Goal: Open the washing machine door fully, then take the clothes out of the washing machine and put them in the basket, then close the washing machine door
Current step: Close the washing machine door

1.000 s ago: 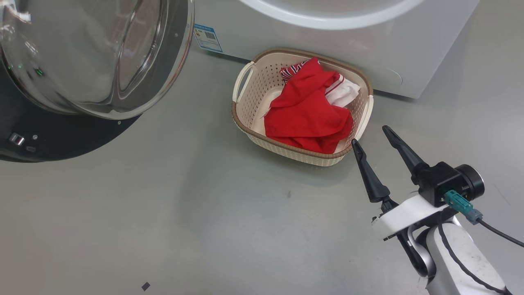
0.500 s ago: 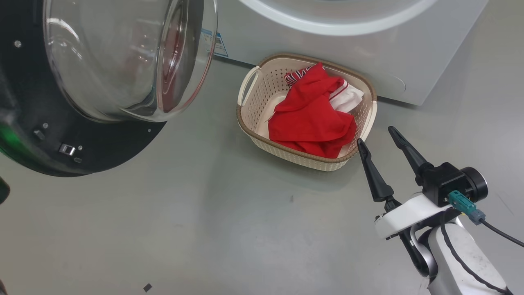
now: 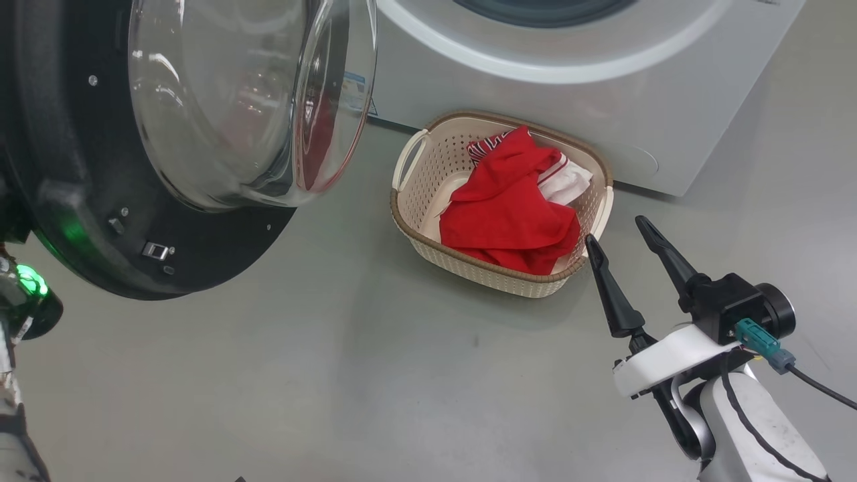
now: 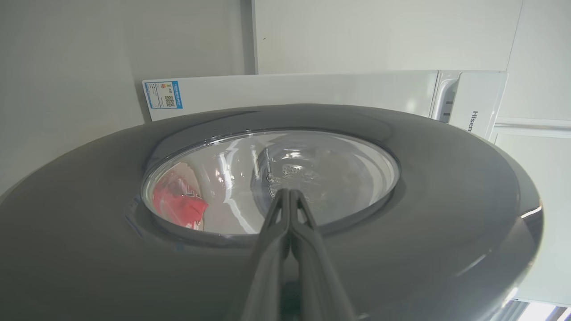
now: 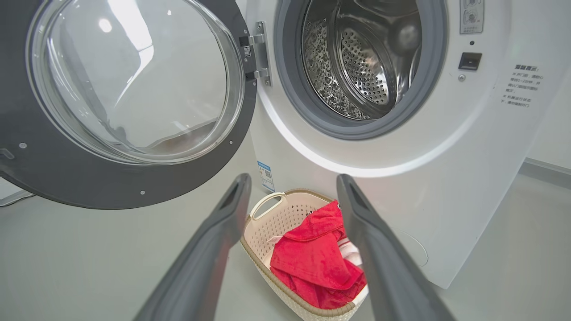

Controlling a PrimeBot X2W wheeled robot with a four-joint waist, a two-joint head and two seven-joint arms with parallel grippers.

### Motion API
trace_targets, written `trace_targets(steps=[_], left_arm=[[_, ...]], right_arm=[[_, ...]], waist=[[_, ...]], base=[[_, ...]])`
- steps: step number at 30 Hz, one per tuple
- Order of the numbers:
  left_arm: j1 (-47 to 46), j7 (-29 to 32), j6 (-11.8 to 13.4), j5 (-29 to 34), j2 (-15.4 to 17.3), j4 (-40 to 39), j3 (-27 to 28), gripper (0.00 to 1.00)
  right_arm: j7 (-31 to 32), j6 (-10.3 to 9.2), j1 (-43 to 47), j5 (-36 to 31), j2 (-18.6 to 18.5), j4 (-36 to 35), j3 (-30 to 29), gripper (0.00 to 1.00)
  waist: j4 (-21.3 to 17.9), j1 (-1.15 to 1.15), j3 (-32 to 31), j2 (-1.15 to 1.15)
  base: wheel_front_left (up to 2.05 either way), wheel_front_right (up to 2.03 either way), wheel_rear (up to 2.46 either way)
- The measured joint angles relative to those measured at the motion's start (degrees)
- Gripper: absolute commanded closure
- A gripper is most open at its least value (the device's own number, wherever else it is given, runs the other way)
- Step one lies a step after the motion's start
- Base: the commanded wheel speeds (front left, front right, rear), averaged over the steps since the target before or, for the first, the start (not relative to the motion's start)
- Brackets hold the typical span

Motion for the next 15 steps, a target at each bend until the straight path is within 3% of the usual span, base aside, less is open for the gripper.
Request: trace_targets(steps=[15], left_arm=[[3.3, 2.1, -1.3, -1.0, -5.5, -3.1, -0.8, 1.00]], right_arm=[[-0.6, -0.08, 0.5, 0.5, 0.4, 0.2, -0.2, 0.00]], waist=[[-1.1, 0.00, -2.1, 0.00]], base=[[0.00, 0.00, 0.00]])
